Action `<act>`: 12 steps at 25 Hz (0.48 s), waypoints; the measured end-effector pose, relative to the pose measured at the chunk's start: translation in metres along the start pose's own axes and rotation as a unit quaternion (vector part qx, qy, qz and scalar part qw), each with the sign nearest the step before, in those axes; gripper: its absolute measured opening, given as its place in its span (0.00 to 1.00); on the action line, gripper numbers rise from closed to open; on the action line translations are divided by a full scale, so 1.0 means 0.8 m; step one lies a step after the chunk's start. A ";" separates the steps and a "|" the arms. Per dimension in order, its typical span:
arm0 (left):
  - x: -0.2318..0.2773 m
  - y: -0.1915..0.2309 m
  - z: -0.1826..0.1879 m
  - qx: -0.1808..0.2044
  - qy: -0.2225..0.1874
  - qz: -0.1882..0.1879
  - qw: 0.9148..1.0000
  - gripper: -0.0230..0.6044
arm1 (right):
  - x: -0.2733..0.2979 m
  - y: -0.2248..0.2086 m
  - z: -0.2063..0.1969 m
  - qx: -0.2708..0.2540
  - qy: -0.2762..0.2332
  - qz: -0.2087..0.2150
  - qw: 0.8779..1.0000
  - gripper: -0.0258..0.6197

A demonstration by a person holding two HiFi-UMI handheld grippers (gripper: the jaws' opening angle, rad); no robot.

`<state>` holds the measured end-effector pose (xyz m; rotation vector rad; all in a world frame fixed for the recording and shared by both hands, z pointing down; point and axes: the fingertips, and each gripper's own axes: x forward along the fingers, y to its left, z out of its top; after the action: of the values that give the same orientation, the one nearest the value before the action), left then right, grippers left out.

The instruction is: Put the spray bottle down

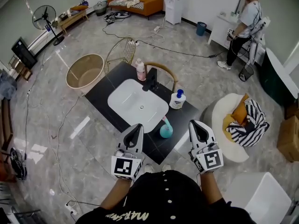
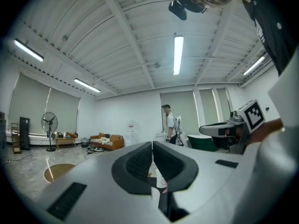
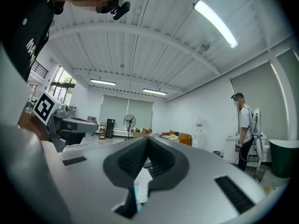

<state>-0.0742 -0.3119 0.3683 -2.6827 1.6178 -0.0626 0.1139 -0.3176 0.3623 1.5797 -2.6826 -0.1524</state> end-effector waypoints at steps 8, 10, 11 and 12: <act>0.000 0.005 0.003 0.003 -0.003 0.009 1.000 0.06 | 0.004 0.006 0.007 -0.001 -0.010 0.010 1.000 0.03; 0.001 0.005 0.008 0.005 -0.005 0.010 1.000 0.06 | 0.006 0.007 0.009 -0.002 -0.011 0.013 1.000 0.03; 0.001 0.005 0.010 0.006 -0.006 0.012 1.000 0.06 | 0.007 0.007 0.010 -0.002 -0.011 0.015 1.000 0.03; 0.001 0.006 0.011 0.007 -0.006 0.014 1.000 0.06 | 0.009 0.007 0.010 -0.001 -0.013 0.016 1.000 0.03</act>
<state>-0.0780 -0.3153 0.3596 -2.6442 1.6454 -0.0569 0.1051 -0.3203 0.3545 1.5433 -2.7249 -0.1747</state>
